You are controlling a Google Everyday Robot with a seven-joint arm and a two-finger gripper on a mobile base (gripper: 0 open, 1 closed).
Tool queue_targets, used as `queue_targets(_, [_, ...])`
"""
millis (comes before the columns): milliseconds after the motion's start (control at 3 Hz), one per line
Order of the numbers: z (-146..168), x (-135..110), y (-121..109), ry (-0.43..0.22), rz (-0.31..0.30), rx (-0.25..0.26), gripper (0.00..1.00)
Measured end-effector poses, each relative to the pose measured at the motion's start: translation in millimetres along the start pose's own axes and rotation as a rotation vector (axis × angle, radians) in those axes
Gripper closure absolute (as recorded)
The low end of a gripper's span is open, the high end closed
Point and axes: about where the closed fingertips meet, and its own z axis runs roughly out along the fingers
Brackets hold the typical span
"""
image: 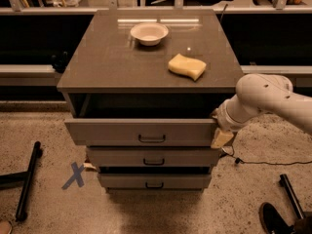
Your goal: Open top drawer
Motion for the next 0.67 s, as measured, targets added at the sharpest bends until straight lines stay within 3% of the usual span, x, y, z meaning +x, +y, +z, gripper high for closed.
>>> queue_targets(667, [1.8, -0.8, 1.3, 0.000, -0.004, -0.006, 0.00])
